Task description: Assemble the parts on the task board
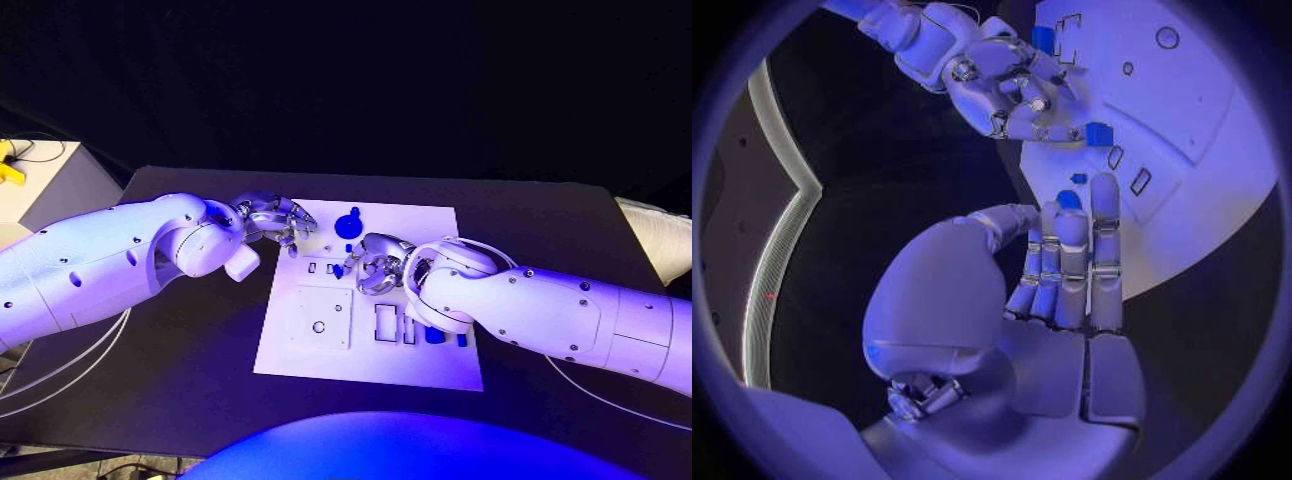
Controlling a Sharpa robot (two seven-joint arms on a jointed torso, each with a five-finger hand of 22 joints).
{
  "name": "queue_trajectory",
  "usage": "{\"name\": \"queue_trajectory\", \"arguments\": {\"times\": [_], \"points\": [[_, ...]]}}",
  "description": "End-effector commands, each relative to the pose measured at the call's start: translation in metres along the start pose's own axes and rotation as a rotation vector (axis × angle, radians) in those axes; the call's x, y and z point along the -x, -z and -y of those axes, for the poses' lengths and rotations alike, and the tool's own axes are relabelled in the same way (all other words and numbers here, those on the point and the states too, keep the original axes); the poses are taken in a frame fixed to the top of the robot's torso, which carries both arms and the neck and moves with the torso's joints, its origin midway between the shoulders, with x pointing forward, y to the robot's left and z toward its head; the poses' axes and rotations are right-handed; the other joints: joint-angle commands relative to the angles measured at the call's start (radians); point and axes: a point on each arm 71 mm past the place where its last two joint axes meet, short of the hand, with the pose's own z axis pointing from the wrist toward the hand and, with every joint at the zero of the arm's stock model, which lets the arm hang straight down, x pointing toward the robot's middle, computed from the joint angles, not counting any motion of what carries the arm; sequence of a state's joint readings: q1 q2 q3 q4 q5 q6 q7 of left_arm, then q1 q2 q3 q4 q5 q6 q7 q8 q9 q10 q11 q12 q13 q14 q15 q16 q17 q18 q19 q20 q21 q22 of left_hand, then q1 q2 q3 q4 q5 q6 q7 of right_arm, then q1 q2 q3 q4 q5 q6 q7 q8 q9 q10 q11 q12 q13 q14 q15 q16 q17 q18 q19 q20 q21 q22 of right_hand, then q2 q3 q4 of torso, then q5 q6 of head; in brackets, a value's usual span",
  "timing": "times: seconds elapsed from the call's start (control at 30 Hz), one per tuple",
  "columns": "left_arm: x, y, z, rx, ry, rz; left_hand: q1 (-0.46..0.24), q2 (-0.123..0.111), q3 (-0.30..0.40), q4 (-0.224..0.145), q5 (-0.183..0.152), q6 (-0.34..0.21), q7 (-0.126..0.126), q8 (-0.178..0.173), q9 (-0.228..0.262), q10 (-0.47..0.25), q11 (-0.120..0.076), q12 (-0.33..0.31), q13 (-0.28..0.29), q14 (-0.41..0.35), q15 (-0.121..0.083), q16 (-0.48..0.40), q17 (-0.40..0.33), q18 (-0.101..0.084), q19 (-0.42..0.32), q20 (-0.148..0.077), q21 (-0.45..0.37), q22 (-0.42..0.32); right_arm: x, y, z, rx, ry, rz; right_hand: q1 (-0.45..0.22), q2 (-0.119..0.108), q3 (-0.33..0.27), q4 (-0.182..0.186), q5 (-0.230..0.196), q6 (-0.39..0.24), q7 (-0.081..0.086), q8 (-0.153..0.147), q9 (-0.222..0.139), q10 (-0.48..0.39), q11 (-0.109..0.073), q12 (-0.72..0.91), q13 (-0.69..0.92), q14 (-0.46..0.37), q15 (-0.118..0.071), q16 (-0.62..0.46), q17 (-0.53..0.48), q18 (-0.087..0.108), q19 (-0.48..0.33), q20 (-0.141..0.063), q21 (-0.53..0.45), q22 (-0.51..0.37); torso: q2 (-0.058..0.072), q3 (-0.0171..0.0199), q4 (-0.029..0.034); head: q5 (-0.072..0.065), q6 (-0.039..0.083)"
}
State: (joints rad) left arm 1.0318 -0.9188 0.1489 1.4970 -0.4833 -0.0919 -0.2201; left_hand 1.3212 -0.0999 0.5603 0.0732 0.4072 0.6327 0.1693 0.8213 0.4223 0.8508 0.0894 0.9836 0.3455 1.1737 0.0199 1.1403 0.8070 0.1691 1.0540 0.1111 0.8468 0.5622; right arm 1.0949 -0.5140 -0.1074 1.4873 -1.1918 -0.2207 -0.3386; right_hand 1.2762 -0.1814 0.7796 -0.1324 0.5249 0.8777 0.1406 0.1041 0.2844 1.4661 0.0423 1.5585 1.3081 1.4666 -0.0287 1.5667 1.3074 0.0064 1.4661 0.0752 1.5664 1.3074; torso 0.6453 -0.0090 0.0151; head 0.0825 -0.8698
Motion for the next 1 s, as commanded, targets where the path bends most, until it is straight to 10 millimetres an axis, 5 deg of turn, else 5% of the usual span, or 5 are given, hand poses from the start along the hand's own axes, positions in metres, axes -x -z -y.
{"name": "queue_trajectory", "arguments": {"times": [0.03,0.8,1.0], "points": [[-0.002,0.0,0.001,-0.008,-0.003,-0.012,0.007,0.0,-0.001,-0.005,0.005,-0.004,0.004,0.006,-0.001,-0.007,0.003,0.005,-0.001,-0.007,0.001,-0.003,-0.001,0.014,-0.002,0.003,0.003,0.001,-0.003,0.001,-0.001,0.008,0.008,-0.023,-0.012,0.002,0.004,-0.002,0.003,0.005,-0.001,0.003,0.001,0.084,0.008,-0.005,0.237,0.104,0.003,0.004,0.263,-0.006,0.105,-0.004,0.004,0.263,0.0,0.0002,-0.0001,0.0,-0.001],[-0.002,0.0,0.001,-0.004,-0.005,-0.015,0.007,0.0,-0.001,-0.004,0.005,-0.005,0.004,0.008,-0.003,-0.008,0.003,0.007,-0.003,-0.008,0.001,-0.002,-0.003,0.014,-0.004,0.003,0.004,0.002,-0.005,0.005,0.002,-0.005,0.005,-0.022,-0.021,0.008,0.004,-0.007,0.005,0.03,0.015,0.01,0.001,0.087,0.024,-0.003,0.241,0.104,0.017,0.004,0.263,-0.006,0.105,0.006,0.004,0.263,-0.001,-0.0002,0.0001,0.0,-0.001],[-0.003,-0.001,0.0,0.007,-0.037,-0.015,-0.03,-0.014,-0.027,0.033,0.001,-0.013,0.006,0.005,-0.013,-0.006,0.005,0.014,-0.008,-0.006,0.005,0.006,-0.002,0.014,-0.006,0.008,-0.001,-0.001,0.004,0.011,0.008,-0.001,-0.02,0.062,-0.029,0.008,-0.006,-0.012,-0.014,0.046,0.032,0.011,-0.001,0.085,0.04,-0.005,0.238,0.104,0.031,0.004,0.263,-0.006,0.105,0.019,0.004,0.263,-0.002,0.0001,-0.0016,0.002,0.003]]}}
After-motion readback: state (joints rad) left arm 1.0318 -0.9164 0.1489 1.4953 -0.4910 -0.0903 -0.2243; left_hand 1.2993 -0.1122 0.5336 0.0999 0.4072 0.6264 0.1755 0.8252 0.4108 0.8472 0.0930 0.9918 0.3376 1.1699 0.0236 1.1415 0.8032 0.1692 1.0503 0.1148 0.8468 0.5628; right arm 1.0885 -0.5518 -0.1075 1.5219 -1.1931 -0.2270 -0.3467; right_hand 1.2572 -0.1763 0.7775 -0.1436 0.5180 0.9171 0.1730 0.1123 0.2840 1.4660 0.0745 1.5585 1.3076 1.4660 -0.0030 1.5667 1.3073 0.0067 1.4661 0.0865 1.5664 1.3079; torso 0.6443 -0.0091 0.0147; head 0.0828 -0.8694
